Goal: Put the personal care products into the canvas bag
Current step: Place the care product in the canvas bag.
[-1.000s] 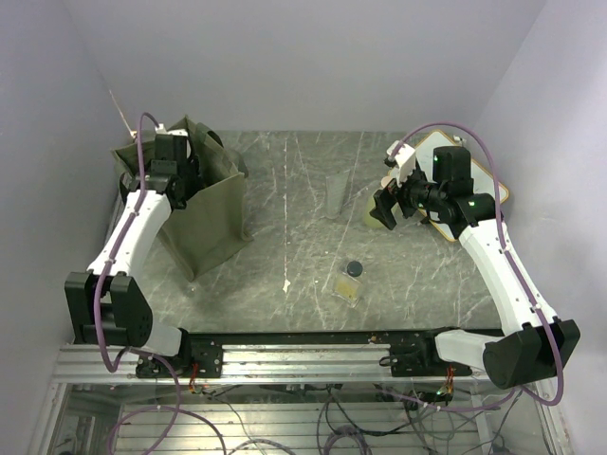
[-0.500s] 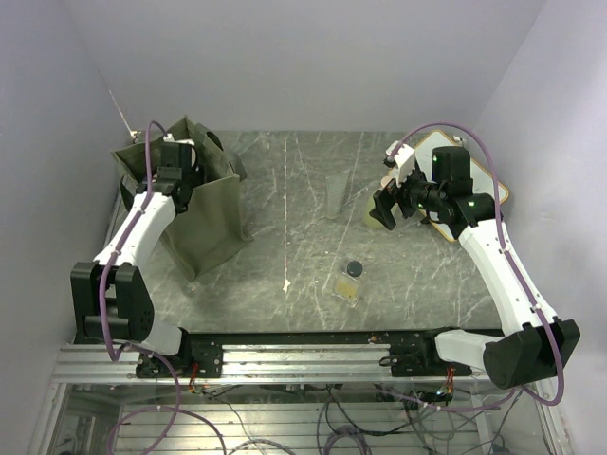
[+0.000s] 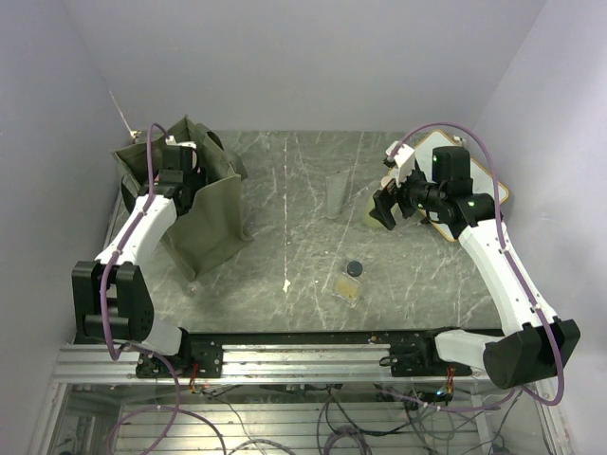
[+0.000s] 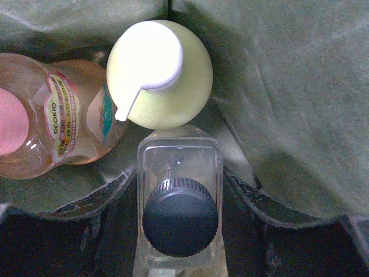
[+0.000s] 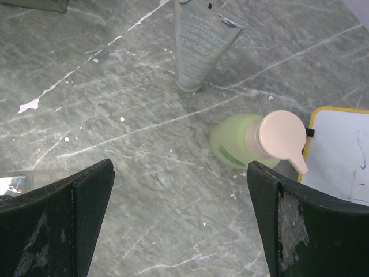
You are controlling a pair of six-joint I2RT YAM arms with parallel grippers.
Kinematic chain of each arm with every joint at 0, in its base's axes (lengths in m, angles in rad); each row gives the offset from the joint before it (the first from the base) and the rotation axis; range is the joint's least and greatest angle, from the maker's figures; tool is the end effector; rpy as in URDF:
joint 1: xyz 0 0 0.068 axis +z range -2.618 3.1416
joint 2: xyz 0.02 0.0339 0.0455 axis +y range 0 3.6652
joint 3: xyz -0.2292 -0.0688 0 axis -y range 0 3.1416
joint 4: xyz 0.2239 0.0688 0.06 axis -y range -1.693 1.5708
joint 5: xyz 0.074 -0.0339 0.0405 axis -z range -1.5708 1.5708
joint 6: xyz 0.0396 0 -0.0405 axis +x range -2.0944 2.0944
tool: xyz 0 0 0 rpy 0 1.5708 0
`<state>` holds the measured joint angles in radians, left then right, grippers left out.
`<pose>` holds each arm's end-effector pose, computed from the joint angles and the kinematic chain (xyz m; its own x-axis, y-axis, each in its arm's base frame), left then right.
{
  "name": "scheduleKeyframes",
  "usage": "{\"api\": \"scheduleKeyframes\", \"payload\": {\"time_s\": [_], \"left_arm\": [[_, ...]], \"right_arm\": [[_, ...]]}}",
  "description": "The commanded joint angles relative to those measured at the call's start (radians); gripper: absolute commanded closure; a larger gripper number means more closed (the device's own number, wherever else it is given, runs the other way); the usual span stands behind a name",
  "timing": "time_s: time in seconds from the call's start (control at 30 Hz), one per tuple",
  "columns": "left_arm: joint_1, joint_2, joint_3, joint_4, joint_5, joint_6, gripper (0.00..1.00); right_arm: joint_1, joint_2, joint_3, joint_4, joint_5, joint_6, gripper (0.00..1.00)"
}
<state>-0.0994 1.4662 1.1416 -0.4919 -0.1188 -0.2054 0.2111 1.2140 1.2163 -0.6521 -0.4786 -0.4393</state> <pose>0.3040 -0.0256 0.2443 -0.7135 -0.1324 -0.6880 -0.1305 0.9899 -0.0551 0.2412 0.0703 0.3227 -0.3038 -0.4512 -0.8391 -0.7444 0.6621 -0.0865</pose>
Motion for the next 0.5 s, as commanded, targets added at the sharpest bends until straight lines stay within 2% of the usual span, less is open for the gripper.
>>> {"api": "scheduleKeyframes", "payload": {"time_s": [0.0,0.47], "left_arm": [[-0.010,0.007,0.011,0.115,0.048,-0.003,0.49],[-0.010,-0.018,0.047,0.085,0.043,0.003,0.34]], "right_arm": [[0.006,-0.010,-0.008,0.014,0.011,-0.012,0.00],[0.016,0.004,0.008,0.007,0.018,-0.015,0.00]]}}
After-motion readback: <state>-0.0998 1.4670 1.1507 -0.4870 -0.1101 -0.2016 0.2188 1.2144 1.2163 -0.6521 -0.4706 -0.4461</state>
